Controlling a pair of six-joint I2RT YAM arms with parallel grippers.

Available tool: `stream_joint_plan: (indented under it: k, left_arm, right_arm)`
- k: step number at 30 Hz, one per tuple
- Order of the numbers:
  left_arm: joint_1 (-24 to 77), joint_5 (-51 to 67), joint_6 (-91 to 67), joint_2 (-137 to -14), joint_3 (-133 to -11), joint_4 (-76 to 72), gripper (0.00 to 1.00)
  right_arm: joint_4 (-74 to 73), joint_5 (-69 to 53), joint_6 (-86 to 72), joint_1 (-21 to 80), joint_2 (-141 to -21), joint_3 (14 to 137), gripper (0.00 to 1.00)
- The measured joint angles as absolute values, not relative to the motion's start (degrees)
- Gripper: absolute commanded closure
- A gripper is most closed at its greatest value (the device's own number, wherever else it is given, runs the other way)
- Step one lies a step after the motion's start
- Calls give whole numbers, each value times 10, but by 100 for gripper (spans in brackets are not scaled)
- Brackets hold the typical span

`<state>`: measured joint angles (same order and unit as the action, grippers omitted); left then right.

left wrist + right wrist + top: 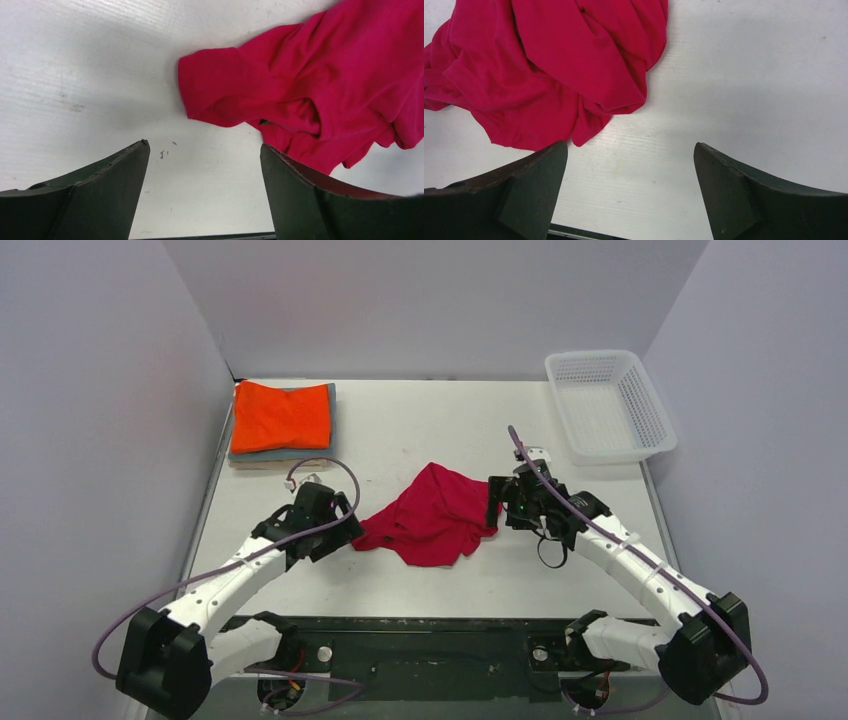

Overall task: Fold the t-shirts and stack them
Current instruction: Flatten out the tshirt

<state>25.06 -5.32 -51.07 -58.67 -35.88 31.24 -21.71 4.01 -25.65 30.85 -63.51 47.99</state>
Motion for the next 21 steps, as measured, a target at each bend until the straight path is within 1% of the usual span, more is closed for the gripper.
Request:
stream_joint_plan:
  k: [4, 9, 14, 16, 18, 19, 20, 21]
  left_arm:
    - [250, -51, -503, -654, -359, 264, 18]
    - [250, -48, -500, -723, -359, 231, 24]
    - [250, -46, -501, -770, -361, 194, 34]
    - [250, -46, -503, -783, -363, 170, 40]
    - [250, -45, -506, -799, -367, 144, 65]
    - [249, -44, -508, -808, -368, 130, 92]
    - [249, -42, -510, -819, -371, 118, 97]
    - [249, -41, -514, -829, -372, 109, 100]
  right_arm:
    - [-192, 19, -257, 310, -680, 480, 10]
    - [-166, 9, -263, 312, -725, 480, 12]
    - [-142, 6, -271, 316, -765, 480, 19]
    - [-135, 5, -272, 319, -784, 480, 23]
    - [-130, 5, -272, 321, -800, 480, 29]
    - [-128, 5, -272, 321, -808, 480, 30]
    - [-127, 4, -272, 323, -816, 480, 33]
    - [-126, 4, -272, 323, -822, 480, 36]
